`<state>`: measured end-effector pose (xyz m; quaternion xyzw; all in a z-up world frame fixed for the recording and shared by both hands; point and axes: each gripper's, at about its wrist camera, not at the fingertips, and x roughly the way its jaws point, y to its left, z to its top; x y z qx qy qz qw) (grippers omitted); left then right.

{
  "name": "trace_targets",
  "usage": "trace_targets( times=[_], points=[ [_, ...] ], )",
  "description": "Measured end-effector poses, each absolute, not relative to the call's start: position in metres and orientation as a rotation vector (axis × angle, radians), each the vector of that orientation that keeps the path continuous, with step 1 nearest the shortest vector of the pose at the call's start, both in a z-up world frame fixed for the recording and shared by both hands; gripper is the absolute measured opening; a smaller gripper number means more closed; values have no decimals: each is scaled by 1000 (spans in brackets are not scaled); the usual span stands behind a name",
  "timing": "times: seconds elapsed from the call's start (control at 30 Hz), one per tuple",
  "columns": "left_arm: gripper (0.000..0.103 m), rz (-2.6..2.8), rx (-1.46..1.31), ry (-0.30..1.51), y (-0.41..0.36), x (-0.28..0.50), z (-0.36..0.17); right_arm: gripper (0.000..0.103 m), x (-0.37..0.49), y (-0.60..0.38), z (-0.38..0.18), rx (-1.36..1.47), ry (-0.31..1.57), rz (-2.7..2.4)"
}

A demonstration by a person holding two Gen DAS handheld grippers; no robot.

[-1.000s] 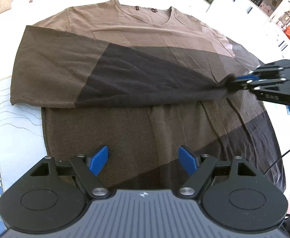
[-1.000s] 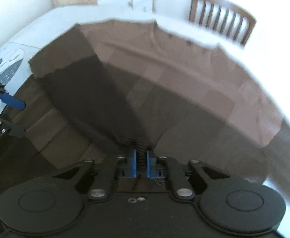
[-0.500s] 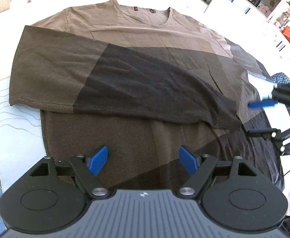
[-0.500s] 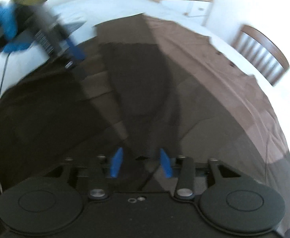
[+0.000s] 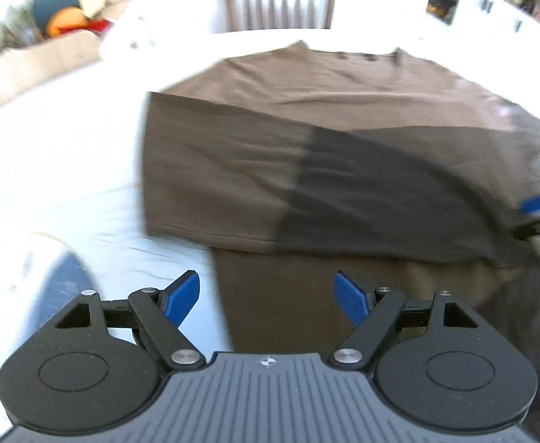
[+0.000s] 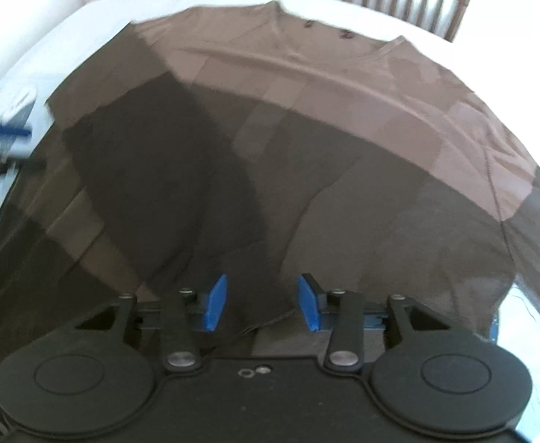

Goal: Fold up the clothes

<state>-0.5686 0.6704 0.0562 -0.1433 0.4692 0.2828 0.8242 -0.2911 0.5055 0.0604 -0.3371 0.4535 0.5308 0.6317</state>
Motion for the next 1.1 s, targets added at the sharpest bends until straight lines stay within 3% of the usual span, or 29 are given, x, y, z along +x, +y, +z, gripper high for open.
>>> trace_targets(
  times=[0.2,0.63,1.1],
  points=[
    [80,704,-292,1023,699,-579,47,103,-298,513,62,-809,1052,1228],
    [81,739,-77,982,705,-553,38,103,-202,482,125,-333,1146,1168],
    [82,821,-36,933,717,-545,35,103,-166,430,93,-368,1257,966]
  ],
)
